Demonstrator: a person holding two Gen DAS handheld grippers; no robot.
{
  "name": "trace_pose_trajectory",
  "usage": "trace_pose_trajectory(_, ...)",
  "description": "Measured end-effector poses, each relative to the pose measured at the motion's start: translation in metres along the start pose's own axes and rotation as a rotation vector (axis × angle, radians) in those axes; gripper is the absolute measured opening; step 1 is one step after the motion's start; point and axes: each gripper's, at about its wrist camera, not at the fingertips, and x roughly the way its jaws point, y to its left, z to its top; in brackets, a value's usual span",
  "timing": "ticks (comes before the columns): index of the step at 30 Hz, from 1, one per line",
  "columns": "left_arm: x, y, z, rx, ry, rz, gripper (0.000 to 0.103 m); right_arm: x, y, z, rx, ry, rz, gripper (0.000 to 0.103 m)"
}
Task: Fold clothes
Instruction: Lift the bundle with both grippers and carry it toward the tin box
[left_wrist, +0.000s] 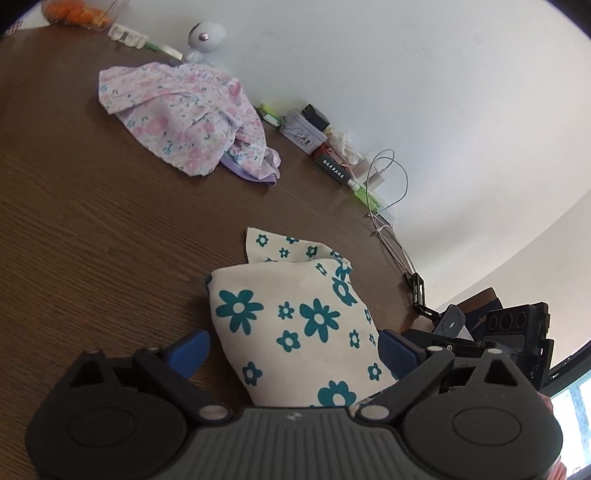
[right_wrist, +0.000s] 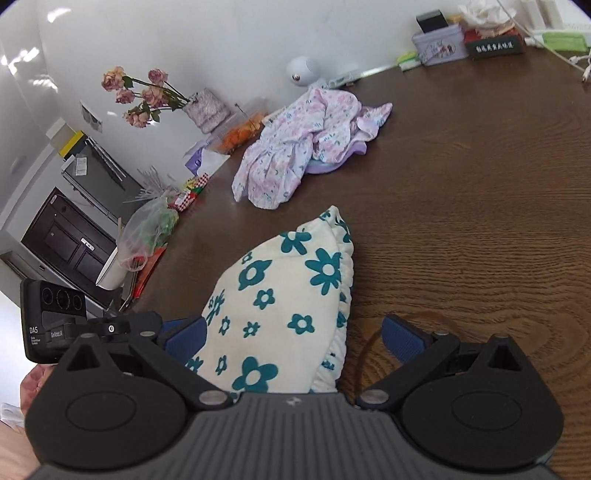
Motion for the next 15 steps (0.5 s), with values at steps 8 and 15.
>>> trace_pose_trajectory(8, 0.02, 0.012, 0.002, -0.102, 0.044, -0.047, 0.09, 0.027, -0.012, 0.014, 0.016, 0.104, 0.072, 0.102)
trace_pose_trajectory(15, 0.03, 0.02, 0.01, -0.109, 0.055, -0.082, 0.071, 0.037, -0.013, 0.019, 0.024, 0.131, 0.154, 0.102)
